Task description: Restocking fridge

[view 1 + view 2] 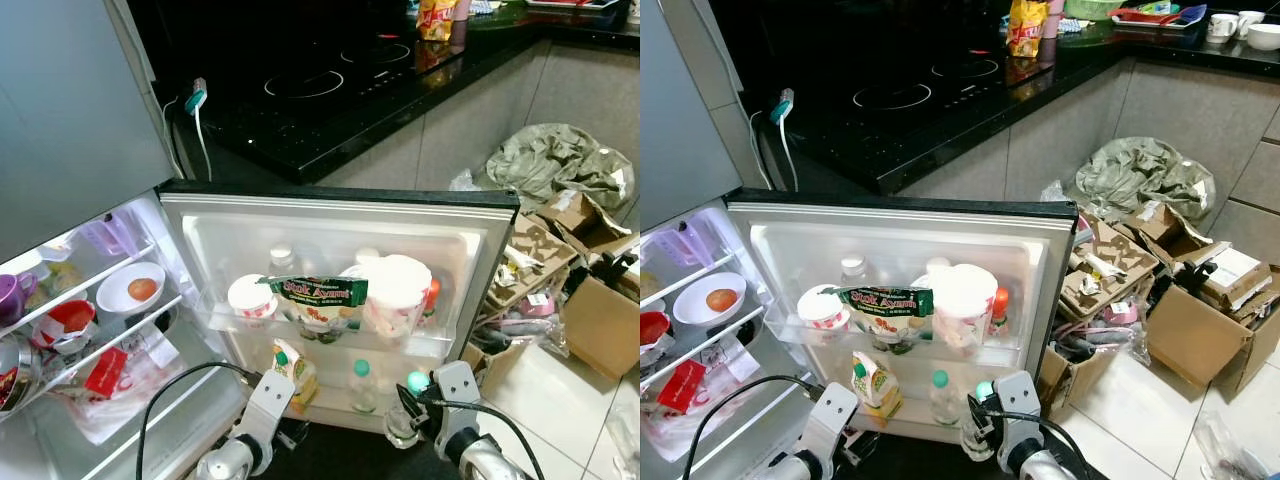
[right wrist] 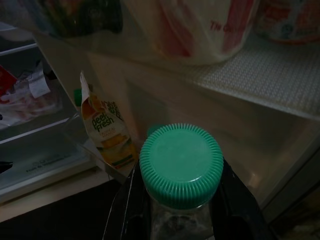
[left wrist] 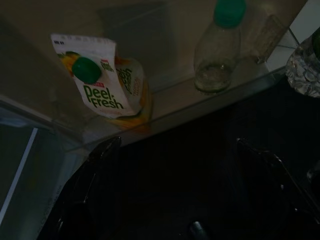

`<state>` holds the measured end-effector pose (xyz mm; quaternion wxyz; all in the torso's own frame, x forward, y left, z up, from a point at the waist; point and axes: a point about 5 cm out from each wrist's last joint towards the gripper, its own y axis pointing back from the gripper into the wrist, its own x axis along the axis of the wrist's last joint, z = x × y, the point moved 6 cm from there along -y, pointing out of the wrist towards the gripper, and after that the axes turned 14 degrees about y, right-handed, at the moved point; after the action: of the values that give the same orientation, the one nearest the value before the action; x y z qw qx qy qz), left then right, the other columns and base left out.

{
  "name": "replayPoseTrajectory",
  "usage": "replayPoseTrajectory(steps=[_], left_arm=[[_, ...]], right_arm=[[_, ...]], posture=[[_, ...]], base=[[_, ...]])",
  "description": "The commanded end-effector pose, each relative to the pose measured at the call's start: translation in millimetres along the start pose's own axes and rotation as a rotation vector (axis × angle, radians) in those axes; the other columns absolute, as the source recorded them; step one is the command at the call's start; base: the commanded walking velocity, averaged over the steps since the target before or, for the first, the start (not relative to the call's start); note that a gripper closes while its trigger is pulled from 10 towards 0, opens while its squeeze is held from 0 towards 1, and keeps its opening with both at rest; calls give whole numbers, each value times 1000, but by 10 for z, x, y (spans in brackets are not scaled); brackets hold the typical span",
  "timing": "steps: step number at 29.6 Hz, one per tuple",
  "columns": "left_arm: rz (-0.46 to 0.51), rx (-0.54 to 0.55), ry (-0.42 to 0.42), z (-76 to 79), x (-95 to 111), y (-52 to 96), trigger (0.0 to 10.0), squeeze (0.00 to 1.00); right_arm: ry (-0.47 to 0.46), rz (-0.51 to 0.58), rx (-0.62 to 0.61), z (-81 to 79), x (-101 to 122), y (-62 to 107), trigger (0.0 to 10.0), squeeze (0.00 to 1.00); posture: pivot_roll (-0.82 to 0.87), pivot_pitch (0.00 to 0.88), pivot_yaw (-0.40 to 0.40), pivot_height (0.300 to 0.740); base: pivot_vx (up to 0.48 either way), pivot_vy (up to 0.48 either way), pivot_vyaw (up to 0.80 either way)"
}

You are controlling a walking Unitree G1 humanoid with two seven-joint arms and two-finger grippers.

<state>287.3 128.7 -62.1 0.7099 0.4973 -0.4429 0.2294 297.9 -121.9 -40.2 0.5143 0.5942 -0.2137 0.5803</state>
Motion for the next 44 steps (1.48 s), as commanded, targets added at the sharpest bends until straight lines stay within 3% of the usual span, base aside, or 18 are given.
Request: replayPoseTrajectory(steps=[1,16,29,39,42,44], left_arm=[[-24,17,-19,-106,-57,60,10000,0],[-13,27,-11,-143,-14,57,10000,0],[-13,18,-7,-101,-38,55,10000,0],[-18,7,-4,-67,-65,56,10000,0],[-21,2,-4,-49,-70,51,10000,0],[-20,2,-4,-47,-67,49,10000,0]], right_arm=[[25,33,-6,-12,71,-12,10000,0],[64,85,-31,54,244,-71,10000,0],[92,196,-54,223,568,-92,10000,0],[37,256,227,133,884,-1,10000,0],[146,319,200,229,1130,-2,10000,0],[164,307,204,209,1104,-14,10000,0]], posture=[[-83,72,74,644],[-76,74,74,639],[-93,62,69,624],[-106,61,69,624],[-109,65,70,624],[-107,69,69,624]], base=[[0,0,0],[0,0,0],[0,0,0],[0,0,0],[0,0,0],[0,0,0]])
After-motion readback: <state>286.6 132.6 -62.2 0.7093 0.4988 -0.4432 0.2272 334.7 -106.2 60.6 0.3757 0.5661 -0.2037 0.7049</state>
